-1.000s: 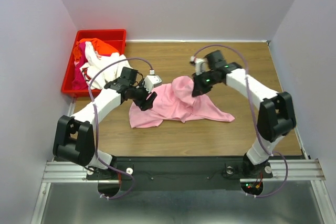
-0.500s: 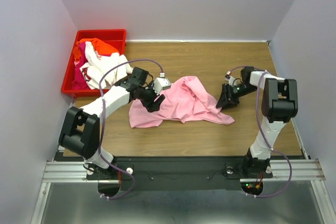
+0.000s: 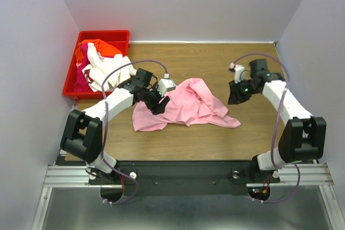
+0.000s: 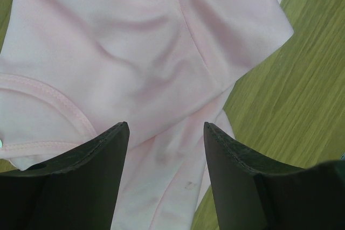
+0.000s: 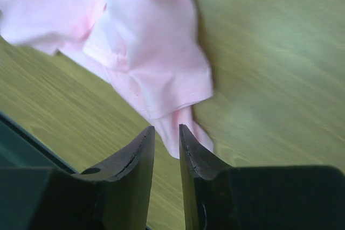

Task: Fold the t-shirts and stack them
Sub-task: Flatten the tshirt out

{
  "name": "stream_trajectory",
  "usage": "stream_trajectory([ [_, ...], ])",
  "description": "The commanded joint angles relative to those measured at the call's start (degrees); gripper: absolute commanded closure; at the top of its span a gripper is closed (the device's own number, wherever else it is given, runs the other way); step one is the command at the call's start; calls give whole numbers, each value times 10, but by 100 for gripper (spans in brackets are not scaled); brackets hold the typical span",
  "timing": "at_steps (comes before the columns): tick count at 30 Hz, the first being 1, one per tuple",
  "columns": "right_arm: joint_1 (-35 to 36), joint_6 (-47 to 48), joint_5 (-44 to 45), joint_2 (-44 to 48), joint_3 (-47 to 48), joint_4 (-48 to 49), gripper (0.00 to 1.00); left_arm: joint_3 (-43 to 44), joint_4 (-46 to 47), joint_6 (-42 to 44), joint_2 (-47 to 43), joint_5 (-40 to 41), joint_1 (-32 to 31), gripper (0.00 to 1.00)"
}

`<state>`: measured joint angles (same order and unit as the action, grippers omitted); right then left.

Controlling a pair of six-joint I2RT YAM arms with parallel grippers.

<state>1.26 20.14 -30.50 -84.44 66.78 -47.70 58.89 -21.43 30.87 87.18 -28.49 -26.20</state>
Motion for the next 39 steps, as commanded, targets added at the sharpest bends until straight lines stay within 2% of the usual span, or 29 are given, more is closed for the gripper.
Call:
stream_trajectory([
  [1, 94, 19, 118, 16, -58, 37, 69, 12, 9, -11, -12, -13, -3, 31],
  [5, 174, 4, 215, 24, -87, 72, 68, 11, 8, -16, -12, -13, -3, 30],
  [11, 238, -13, 291, 11, -103, 105, 68, 11, 7, -16, -7, -8, -5, 28],
  [18, 268, -19, 319, -11, -103, 119, 68, 7, 9, -15, -8, -4, -6, 27],
  [30, 277, -5, 345, -35, -116, 125, 64, 3, 6, -13, -13, -6, -6, 26],
  [35, 277, 2, 374, -38, -119, 135, 74, 3, 2, -1, -18, -4, -26, 28],
  [36, 277, 2, 382, -36, -118, 138, 83, 2, 2, 8, -22, -4, -32, 29],
  [38, 277, -1, 388, -32, -115, 139, 91, -1, 3, 15, -30, -5, -54, 31],
  [39, 277, -5, 393, -28, -112, 140, 99, -3, 3, 18, -32, -6, -59, 34],
])
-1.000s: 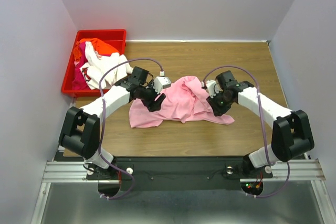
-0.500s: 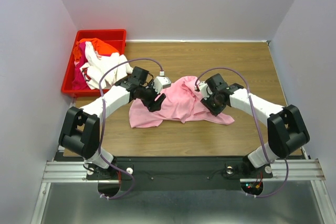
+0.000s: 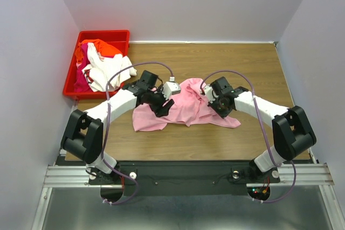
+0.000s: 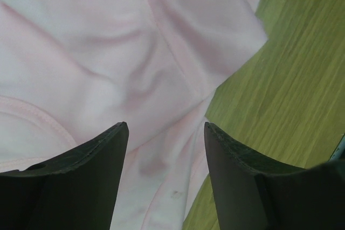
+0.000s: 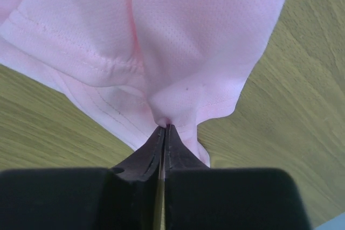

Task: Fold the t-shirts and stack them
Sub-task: Flatten the tshirt out

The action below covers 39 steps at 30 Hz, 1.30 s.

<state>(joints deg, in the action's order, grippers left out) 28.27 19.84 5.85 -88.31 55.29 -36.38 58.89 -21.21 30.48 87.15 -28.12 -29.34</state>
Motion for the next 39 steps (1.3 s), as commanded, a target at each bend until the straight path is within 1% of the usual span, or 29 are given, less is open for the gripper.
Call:
stream_trajectory([
  [1, 6, -3, 31, 14, 5, 26, 99, -2, 3, 26, -31, -11, -34, 35],
  [2, 6, -8, 33, 22, 10, 26, 100, -1, 6, 28, -34, -8, -47, 38],
  [4, 6, -14, 35, 30, 15, 26, 99, -3, 14, 38, -37, -4, -65, 38],
  [7, -1, -23, 35, 36, 27, 25, 99, -10, 32, 72, -47, 38, -107, 39],
  [9, -9, -29, 26, 33, 32, 25, 100, -21, 47, 113, -59, 63, -133, 39],
  [10, -18, -35, 15, 32, 37, 25, 99, -26, 66, 127, -71, 86, -156, 39],
  [11, -23, -38, 8, 30, 39, 24, 100, -39, 76, 166, -76, 97, -168, 39],
  [12, -31, -43, -3, 29, 43, 22, 99, -45, 92, 184, -80, 110, -179, 39],
  [13, -35, -46, -9, 27, 44, 21, 100, -56, 100, 202, -85, 134, -205, 39],
  [15, -44, -52, -24, 26, 48, 17, 99, -65, 113, 258, -81, 157, -229, 39],
  [16, -46, -52, -29, 24, 52, 15, 99, -71, 118, 274, -72, 177, -245, 39],
  [20, -64, -56, -47, 21, 58, 9, 99, -84, 153, 319, -51, 217, -281, 37],
  [23, -76, -56, -54, 19, 60, 5, 99, -88, 178, 346, -32, 239, -300, 32],
  [25, -83, -55, -55, 19, 61, 3, 100, -89, 190, 356, -24, 246, -304, 31],
  [31, -99, -56, -81, 13, 62, -1, 99, -98, 209, 411, 14, 276, -309, 32],
  [33, -103, -56, -84, 12, 62, -2, 99, -103, 222, 428, 21, 300, -311, 32],
  [39, -113, -54, -92, 9, 61, -4, 99, -105, 255, 441, 40, 312, -313, 33],
])
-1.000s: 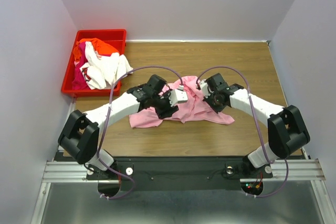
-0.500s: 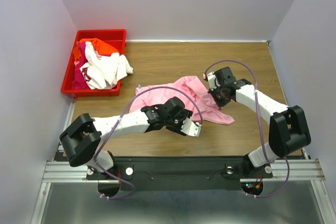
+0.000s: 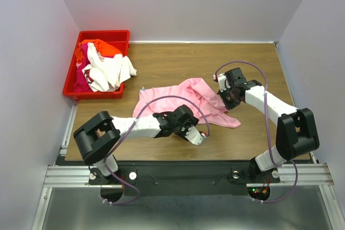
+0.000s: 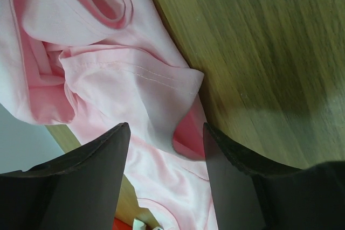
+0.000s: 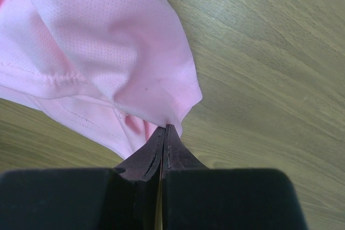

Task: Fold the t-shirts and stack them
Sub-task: Flatten the tshirt out

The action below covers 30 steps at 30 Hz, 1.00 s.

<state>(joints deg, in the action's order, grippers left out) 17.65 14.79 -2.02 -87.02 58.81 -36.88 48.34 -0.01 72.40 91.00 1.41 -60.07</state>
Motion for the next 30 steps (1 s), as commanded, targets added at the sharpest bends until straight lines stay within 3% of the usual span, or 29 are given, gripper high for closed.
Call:
stream_trajectory([
  [1, -9, -4, -14, -3, 24, 1, 100, 0, 48, 21, 4, 18, -7, 33],
  [14, -21, 1, -17, -3, 22, 1, 99, 11, 87, 12, 33, 7, -8, 44],
  [17, -26, 3, -17, 0, 21, 0, 99, 11, 88, 13, 37, 2, -8, 52],
  [20, -31, 8, -14, 4, 21, 0, 99, 23, 89, -11, 31, -4, -5, 71],
  [21, -32, 9, -12, 5, 23, 1, 99, 30, 85, -23, 27, -8, -3, 84],
  [24, -42, 17, -1, 14, 34, -1, 100, 79, 45, -106, -7, -41, 28, 100],
  [26, -56, 31, 14, 25, 44, -1, 100, 118, -5, -193, -38, -85, 62, 100],
  [30, -91, 52, 37, 38, 86, -2, 100, 215, -79, -316, -85, -161, 186, 100],
])
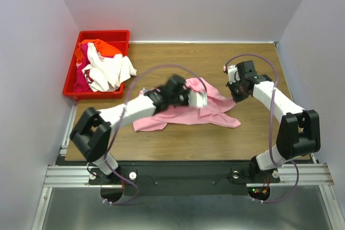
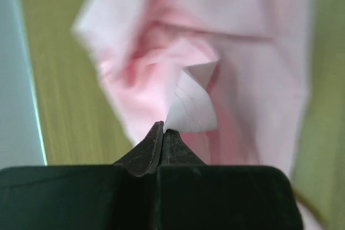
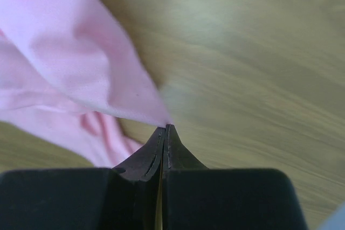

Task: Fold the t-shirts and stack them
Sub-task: Flatten the tshirt out

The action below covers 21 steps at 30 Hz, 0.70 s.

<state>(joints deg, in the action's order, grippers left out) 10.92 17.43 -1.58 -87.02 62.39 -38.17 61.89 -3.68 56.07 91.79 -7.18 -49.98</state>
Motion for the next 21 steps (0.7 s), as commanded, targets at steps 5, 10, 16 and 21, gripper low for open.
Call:
stream_trajectory([
  [5, -56, 52, 68, 47, 138, 11, 99, 158, -53, -236, -131, -131, 248, 100],
  [10, -78, 66, 89, 41, 231, 12, 99, 227, -48, -318, -135, -164, 345, 100],
  [16, -93, 93, 122, 76, 338, 12, 99, 292, -46, -363, -181, -181, 407, 100],
  [21, -94, 101, 139, 131, 387, 12, 99, 307, -43, -398, -270, -158, 407, 100],
])
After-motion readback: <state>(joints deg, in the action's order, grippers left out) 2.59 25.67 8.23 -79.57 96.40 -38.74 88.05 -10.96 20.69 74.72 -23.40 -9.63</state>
